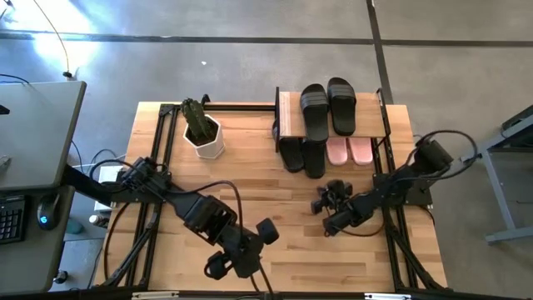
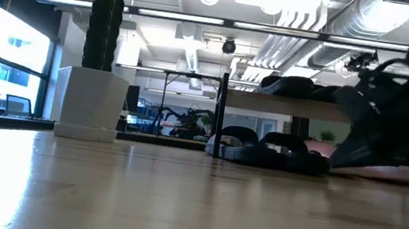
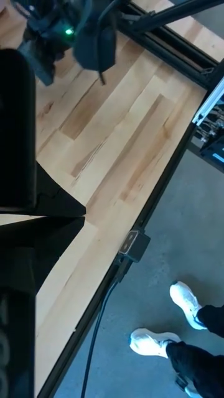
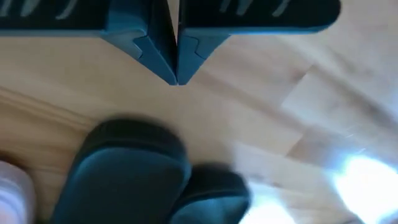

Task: Pick and place slides into the shelf
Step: Put the black slipper under the shelf

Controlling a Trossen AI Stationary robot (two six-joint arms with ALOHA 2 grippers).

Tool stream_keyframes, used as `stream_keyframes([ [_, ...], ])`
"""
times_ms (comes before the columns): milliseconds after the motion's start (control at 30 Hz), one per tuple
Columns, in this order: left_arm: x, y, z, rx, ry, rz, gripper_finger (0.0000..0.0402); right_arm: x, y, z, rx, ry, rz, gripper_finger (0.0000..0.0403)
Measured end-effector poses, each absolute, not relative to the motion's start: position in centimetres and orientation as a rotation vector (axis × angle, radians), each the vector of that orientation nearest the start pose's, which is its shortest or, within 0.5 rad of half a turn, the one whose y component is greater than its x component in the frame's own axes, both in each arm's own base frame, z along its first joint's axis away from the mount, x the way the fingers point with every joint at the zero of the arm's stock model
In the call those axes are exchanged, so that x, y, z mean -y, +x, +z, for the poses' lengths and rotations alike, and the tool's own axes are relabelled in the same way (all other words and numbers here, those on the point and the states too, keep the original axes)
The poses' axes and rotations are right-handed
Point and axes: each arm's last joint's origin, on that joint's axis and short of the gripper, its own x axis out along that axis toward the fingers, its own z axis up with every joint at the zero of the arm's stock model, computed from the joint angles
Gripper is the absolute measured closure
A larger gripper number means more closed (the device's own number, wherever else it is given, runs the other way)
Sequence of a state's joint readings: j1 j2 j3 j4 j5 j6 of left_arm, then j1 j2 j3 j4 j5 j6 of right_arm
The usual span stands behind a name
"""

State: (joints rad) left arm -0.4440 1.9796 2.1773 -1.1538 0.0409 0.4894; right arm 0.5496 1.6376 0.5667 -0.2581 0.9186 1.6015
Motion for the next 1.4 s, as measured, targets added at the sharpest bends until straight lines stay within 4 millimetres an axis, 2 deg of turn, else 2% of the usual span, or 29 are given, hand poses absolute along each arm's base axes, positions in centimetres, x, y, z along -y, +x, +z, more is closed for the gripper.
stream_keyframes([
  [233,17.9,36.6,37.6,-0.823,0.624,-0.664,0.0401,-8.6,21.8,8.8,-0.430,0.589,-0.978,0.0403],
  [833,18.1,36.5,37.6,-0.824,0.623,-0.668,0.0401,-3.4,24.1,8.8,-0.462,0.617,-1.088,0.0403],
  [1200,18.4,36.4,37.5,-0.824,0.623,-0.673,0.0401,-1.6,25.0,9.0,-0.485,0.632,-1.079,0.0403],
  [1400,18.4,36.4,37.5,-0.824,0.623,-0.673,0.0401,-1.4,25.0,9.0,-0.488,0.632,-1.083,0.0403],
])
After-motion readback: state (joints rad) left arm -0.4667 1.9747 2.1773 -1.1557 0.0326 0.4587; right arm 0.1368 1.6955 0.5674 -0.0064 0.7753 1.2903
